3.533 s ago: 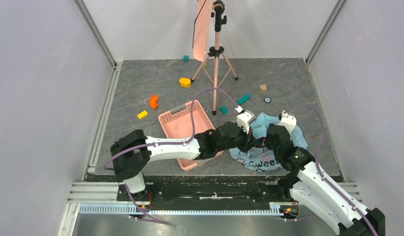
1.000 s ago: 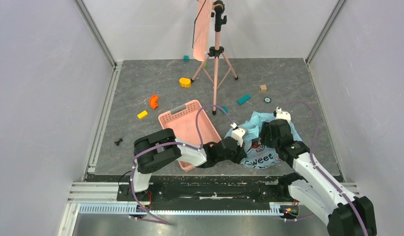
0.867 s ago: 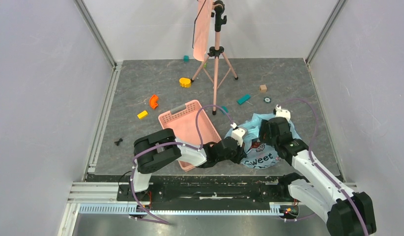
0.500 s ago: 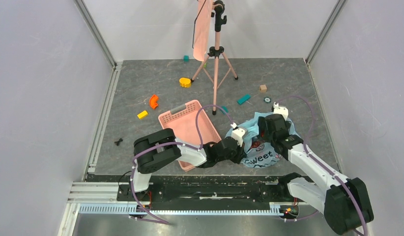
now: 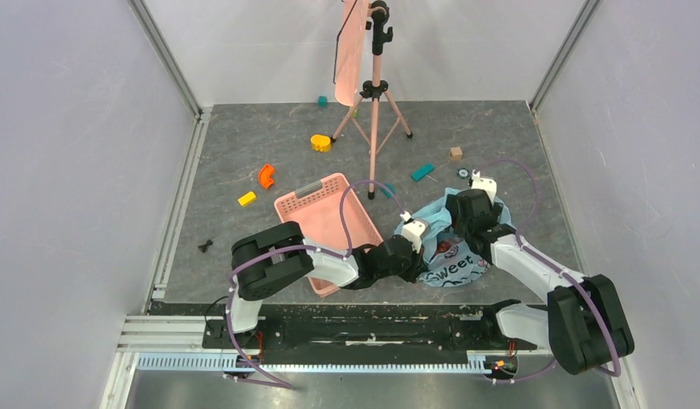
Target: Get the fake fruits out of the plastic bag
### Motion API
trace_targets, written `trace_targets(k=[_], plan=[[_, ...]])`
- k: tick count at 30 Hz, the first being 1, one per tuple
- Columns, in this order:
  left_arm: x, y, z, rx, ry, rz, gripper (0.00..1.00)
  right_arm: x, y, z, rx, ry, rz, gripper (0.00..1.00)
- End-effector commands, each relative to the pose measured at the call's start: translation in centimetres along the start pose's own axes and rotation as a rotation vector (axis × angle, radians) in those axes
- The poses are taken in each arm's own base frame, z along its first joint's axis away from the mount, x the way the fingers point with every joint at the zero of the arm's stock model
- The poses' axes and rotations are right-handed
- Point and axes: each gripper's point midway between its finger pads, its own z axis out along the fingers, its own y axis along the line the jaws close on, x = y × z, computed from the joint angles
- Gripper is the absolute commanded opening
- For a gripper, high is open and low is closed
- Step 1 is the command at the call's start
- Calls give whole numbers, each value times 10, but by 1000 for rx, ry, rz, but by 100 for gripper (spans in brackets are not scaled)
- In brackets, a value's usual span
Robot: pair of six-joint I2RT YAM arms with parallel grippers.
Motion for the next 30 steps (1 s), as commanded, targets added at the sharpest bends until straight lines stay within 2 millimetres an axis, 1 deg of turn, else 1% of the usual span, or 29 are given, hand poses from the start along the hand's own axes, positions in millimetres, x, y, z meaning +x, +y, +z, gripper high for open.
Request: trace_targets(k=[1,3,4,5,8,11,15,17,19,20,22,24,26,28,29,30], plan=[[3,-1,0,-5,30,-20,2,-37,6,8,-15,-115,16,89],[3,0,1,-5,33,-20,2,-35,6,11,-15,-118,4,82],[3,0,1,-7,32,-19,2,-40,8,11,-24,-143,8,81],[4,0,1,-7,33,-17,2,-40,7,12,-26,-150,7,79],[4,1,1,-12,31,-19,2,-39,7,9,-34,-163,10,68],[5,2,0,-14,33,-18,2,-39,7,4,-53,-172,14,62],[5,3,-1,-17,30,-19,2,-39,8,-7,-83,-177,18,57],[3,4,-2,-22,27,-19,2,-36,6,-13,-91,-161,15,58],[2,4,-3,-24,25,-19,2,-35,6,-21,-104,-143,16,65],[1,4,-4,-25,23,-19,2,-34,7,-26,-111,-128,14,72],[-1,2,-5,-23,19,-17,2,-33,13,-37,-164,-109,14,81],[-4,1,-6,-22,11,-17,2,-32,21,-49,-233,-91,8,83],[-7,1,-8,-23,4,-16,2,-26,28,-62,-298,-56,-5,77],[-9,2,-9,-28,-3,-17,2,-17,36,-72,-364,-21,-15,63],[-9,2,-10,-29,-3,-18,2,-10,39,-75,-395,1,-23,54],[-10,3,-11,-30,-6,-19,2,-2,46,-79,-447,29,-28,47]])
